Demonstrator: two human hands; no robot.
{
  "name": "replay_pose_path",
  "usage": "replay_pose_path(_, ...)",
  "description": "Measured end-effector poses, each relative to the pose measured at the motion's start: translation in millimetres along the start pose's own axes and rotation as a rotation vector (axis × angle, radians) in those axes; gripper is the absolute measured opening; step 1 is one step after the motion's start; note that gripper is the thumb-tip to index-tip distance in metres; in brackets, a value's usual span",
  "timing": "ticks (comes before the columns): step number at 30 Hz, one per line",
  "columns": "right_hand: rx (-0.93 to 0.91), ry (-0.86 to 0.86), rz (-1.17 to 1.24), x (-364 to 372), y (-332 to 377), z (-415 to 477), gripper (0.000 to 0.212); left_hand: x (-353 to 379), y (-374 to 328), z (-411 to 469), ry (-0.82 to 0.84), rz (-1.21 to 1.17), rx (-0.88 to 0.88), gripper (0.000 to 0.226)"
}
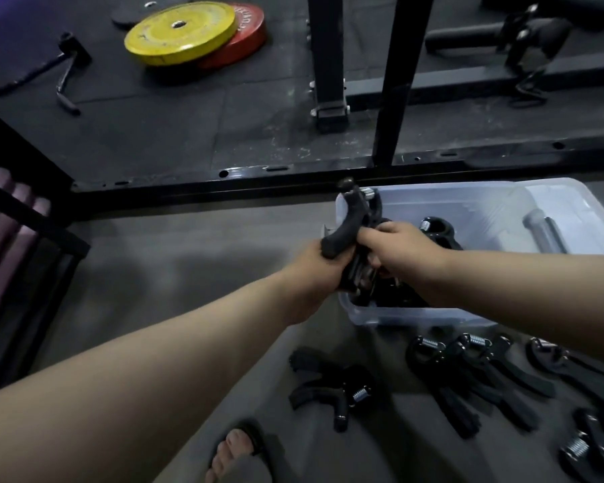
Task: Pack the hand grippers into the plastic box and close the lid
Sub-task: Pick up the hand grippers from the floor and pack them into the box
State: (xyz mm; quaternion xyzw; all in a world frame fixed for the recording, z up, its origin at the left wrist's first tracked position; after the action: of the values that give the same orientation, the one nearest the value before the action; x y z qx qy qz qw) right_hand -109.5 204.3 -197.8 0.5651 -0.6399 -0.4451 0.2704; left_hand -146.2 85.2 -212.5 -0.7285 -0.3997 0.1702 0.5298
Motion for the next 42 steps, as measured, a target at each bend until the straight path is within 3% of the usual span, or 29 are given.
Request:
replay_pose_path(4,-0.006,-0.196,-0.18,-31.3,-8.2,9.9,0.026,16.4,-5.6,3.9,0.031,0.219,0.052,0.015)
replay_pose_path(7,-0.061,-0.4,-0.408,-58.1,-7.8,23.0,0.037,16.3,-11.9,14.9,-0.072,0.748,0.262,0.04)
replay_pose_path(9,-0.06,-0.389,-0.489,-69.7,-6.7,28.0,0.04,8.5,-9.5,21.0,-0.179,0.936,0.312,0.055)
replay_pose_path(14,0.071,-0.253,-0.771,-74.7,-24.3,41.5,0.045,-10.7,5.7,38.0,-0.258,1.121,0.282,0.055)
replay_pose_path(18,0.095,-0.188,-0.948,-70.9,-23.8,50.1,0.046,-17.9,10.8,53.5,-0.274,1.132,0.278,0.054)
replay_pose_path(24,0.081,-0.172,-0.978,-61.8,-16.4,58.8,0.031,-16.6,15.9,55.0,-0.281,1.167,0.321,0.053)
replay_pose_path(33,-0.008,-0.129,-1.138,-58.3,-21.2,55.9,0.038,-9.4,12.7,50.3,-0.3,1.178,0.33,0.055)
replay_pose_path(38,-0.005,-0.019,-1.162,-63.9,-28.3,44.2,0.049,-2.3,15.3,48.6,-0.287,1.135,0.28,0.06)
replay_pose_path(42,-0.078,-0.044,-1.154,-63.5,-28.3,42.3,0.047,-1.1,20.9,50.7,-0.28,1.112,0.252,0.062)
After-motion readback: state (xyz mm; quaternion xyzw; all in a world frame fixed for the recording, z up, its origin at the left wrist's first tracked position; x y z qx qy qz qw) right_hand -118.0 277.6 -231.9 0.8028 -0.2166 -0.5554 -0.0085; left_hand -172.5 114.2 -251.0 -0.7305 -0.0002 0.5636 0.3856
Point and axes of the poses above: each hand's wrist, its own z-axis towards the middle knuckle, its own x-axis out of the palm, y = z × x, the point moved 3 cm from there along z, towards the middle knuckle, and after that the axes turned 5 degrees about -z, right-handed, at the moved point
